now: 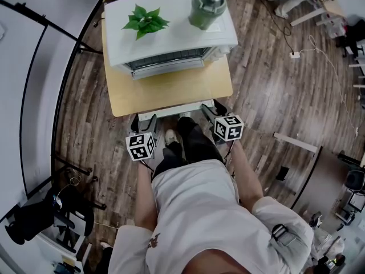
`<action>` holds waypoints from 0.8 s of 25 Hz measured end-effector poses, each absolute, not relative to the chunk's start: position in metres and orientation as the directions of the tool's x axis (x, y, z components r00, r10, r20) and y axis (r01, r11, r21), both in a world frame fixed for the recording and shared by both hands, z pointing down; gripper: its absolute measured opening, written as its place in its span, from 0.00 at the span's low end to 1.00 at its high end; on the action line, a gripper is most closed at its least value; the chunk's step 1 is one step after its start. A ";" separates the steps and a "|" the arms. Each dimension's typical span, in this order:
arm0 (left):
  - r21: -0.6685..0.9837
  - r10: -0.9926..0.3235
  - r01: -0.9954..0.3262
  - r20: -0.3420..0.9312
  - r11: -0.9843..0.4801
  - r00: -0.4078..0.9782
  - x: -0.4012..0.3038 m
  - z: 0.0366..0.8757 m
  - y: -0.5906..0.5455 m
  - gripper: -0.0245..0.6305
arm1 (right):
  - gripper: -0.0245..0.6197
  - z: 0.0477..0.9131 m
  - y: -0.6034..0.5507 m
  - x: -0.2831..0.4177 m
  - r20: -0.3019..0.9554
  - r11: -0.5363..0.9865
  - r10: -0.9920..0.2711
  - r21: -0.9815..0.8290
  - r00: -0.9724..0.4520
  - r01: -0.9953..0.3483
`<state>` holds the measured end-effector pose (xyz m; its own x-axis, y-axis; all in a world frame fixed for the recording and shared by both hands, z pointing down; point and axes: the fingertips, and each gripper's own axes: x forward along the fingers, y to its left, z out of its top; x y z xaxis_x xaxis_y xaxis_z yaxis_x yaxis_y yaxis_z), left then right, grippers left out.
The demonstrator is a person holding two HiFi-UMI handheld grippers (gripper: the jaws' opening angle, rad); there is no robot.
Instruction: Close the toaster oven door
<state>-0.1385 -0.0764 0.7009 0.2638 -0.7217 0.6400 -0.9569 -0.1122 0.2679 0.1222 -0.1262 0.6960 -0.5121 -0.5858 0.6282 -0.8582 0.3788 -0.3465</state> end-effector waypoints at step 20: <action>0.270 -0.776 -0.957 0.581 -0.102 0.246 -0.144 0.663 -0.087 0.53 | 0.42 0.661 -0.137 0.121 0.542 0.352 -0.647 -0.412 -0.537 -0.840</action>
<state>-0.1435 -0.0867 0.6629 0.2464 -0.7758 0.5809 -0.9575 -0.1020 0.2699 0.1208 -0.1367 0.6607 -0.5366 -0.6467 0.5421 -0.8405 0.3523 -0.4117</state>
